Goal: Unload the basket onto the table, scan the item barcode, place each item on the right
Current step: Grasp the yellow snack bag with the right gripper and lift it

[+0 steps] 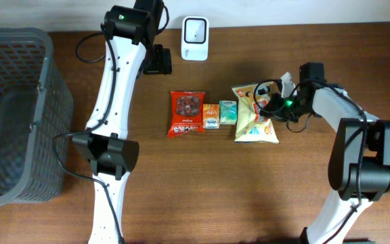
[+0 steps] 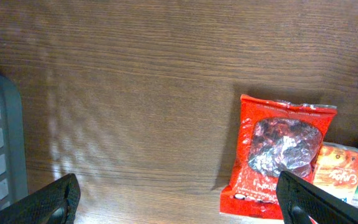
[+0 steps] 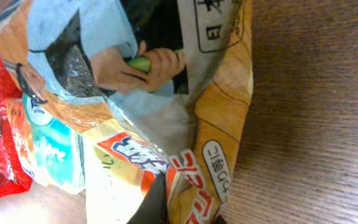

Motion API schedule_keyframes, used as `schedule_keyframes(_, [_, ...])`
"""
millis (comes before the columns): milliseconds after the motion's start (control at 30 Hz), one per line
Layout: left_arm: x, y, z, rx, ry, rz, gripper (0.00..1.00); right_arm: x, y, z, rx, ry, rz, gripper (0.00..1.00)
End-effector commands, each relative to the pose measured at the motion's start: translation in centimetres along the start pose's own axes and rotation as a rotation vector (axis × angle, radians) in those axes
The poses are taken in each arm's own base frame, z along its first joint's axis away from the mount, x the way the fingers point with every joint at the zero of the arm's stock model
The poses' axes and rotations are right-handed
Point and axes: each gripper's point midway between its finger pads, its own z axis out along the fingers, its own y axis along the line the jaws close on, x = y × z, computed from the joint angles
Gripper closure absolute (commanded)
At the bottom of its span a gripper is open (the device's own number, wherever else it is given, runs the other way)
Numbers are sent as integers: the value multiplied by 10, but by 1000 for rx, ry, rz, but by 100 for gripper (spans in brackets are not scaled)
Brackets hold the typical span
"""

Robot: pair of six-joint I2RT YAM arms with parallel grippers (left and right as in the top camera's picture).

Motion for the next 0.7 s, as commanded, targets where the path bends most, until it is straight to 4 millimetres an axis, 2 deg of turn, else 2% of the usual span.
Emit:
schedule_keyframes(0, [-1,0,-2,5,-7,-13,1,-14,-29,-27,241,-12,11,96])
schedule_keyframes(33, [-1,0,-2,5,-7,-13,1,-23,-43,-55,404,-38,39,96])
schedule_keyframes(67, [-1,0,-2,5,-7,-13,1,-30,-60,-93,602,-81,105,96])
schedule_keyframes(100, [-1,0,-2,5,-7,-13,1,-35,-69,-118,726,-114,132,96])
schedule_keyframes(133, [-1,0,-2,5,-7,-13,1,-39,-83,-170,970,-185,186,96])
schedule_keyframes(167, [-1,0,-2,5,-7,-13,1,-37,-89,-205,1140,-236,228,96])
schedule_keyframes(200, [-1,0,-2,5,-7,-13,1,-34,-95,-233,1291,-290,270,96])
schedule_keyframes(233, [-1,0,-2,5,-7,-13,1,-31,-96,-244,1362,-316,283,96])
schedule_keyframes(267, [-1,0,-2,5,-7,-13,1,-30,-100,-248,1416,-346,308,96])
schedule_keyframes(367, [-1,0,-2,5,-7,-13,1,-27,-115,-229,1444,-339,327,96])
schedule_keyframes(467, [-1,0,-2,5,-7,-13,1,-10,-129,-193,1468,-291,285,96])
schedule_keyframes(567, [-1,0,-2,5,-7,-13,1,0,-120,-160,1473,-283,195,96])
schedule_keyframes(633, [-1,0,-2,5,-7,-13,1,-1,-100,-140,1438,-288,132,95])
schedule_keyframes(667, [-1,0,-2,5,-7,-13,1,-3,-87,-126,1397,-296,101,91])
